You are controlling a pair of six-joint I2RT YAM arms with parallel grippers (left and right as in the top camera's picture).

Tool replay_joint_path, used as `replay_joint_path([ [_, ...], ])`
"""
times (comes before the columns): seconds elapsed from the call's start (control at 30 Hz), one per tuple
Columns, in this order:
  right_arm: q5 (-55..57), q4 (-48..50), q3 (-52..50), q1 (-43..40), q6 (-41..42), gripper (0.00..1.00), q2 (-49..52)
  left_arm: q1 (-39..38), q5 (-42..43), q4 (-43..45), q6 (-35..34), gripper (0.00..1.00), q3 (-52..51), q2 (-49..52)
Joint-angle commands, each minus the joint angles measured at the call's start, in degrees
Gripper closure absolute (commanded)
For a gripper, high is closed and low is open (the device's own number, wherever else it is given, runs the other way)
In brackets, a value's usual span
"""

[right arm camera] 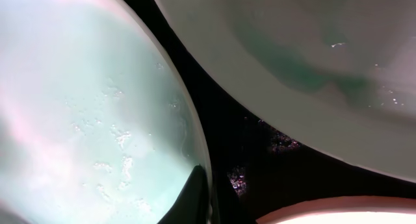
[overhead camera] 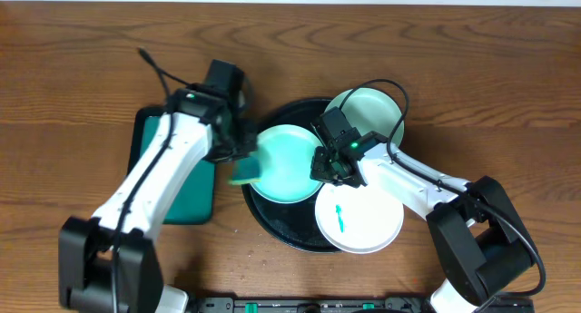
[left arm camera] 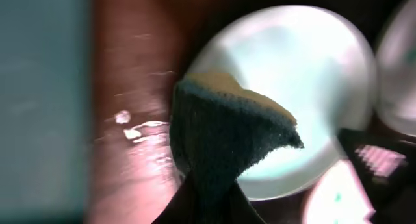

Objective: Clean dirty plates on tray and stack at the side
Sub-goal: 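Return the sponge to the water tray with the left gripper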

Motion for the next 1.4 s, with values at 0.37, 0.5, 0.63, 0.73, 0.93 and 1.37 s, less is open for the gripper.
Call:
replay_joint_path([
  [0.37,0.8,-4.3,-1.4,0.2,-2.2,0.99,1.1,18.5,-15.2,0.2,3.7,0.93,-0.2,6.0],
  [0.5,0.8,-4.4,-1.4,0.2,-2.6,0.99,1.1,19.3,-14.4,1.2,3.7,0.93,-0.2,11.5],
  [0.63,0.8,-4.5,-1.4,0.2,-2.6,0.99,1.1,19.3,-13.9,1.6,3.7,0.93,-0.2,14.8],
  [0.73,0.8,-4.5,-1.4,0.2,-2.6,0.99,1.1,19.3,-13.9,2.0,3.7,0.67,-0.2,15.2],
  [0.93,0.1,-4.5,-1.4,0.2,-3.2,0.99,1.1,19.3,-13.3,1.2,3.7,0.27,0.1,14.6],
  [1.37,-1.7,-3.0,-1.3,0.2,-4.1,0.99,-2.5,16.7,-10.2,-3.9,3.7,0.19,0.9,-12.2],
])
